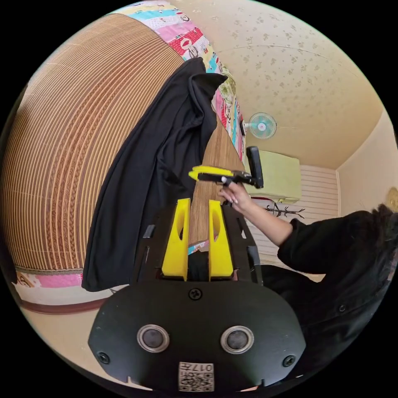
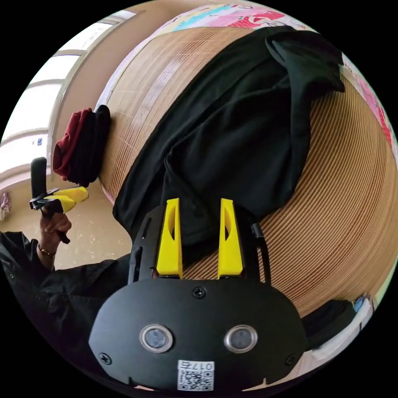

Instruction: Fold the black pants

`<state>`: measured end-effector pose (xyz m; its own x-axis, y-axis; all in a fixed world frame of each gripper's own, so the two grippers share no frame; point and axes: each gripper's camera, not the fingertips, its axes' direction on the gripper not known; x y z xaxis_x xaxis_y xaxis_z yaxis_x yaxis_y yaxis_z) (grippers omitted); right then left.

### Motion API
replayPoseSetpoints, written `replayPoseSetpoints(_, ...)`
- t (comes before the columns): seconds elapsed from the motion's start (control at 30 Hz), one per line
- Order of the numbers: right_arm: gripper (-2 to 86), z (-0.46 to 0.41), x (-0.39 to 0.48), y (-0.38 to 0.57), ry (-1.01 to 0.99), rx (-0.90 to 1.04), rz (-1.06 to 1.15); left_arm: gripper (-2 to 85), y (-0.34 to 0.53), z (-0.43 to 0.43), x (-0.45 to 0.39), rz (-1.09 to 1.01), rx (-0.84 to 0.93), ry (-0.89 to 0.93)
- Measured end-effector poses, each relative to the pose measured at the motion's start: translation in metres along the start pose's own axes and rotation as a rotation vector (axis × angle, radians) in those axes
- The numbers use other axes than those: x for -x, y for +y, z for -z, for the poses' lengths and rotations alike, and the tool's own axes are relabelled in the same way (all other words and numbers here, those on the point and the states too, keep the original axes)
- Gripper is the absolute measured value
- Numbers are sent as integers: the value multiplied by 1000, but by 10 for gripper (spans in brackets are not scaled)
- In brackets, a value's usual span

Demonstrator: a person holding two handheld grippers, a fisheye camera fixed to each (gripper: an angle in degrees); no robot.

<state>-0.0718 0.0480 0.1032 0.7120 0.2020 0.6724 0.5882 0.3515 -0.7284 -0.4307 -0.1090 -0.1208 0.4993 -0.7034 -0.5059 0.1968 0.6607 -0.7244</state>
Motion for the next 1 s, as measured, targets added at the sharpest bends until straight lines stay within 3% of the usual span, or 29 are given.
replayPoseSetpoints(0.07, 62, -27, -15, 46, -262, -11, -166, 132, -5, -5, 5, 49, 27, -13)
replayPoseSetpoints(0.13, 39, -13, 12, 72, -378, -135, -121, 140, -10, -8, 4, 71, 55, 17)
replayPoseSetpoints(0.3, 33, 8, 114, 80, -340, -122, 184, 158, -13, -20, -23, 43, 161, 0)
replayPoseSetpoints(0.4, 35, 6, 118, 72, -426, -21, 371, 49, -8, -48, -27, -5, 319, 4)
replayPoseSetpoints(0.47, 43, 19, 80, 55, -471, 41, 442, 14, 2, -53, -31, -29, 333, -3)
replayPoseSetpoints(0.6, 66, 104, -24, -1, -343, -204, 285, 0, 33, -40, -53, -105, 282, -34)
replayPoseSetpoints(0.73, 110, 179, -106, -117, -112, -446, 79, -2, 60, -31, -76, -182, 247, -13)
replayPoseSetpoints(1.0, 130, 146, -158, -359, 95, -507, -251, -2, 78, -25, -100, -189, 184, -11)
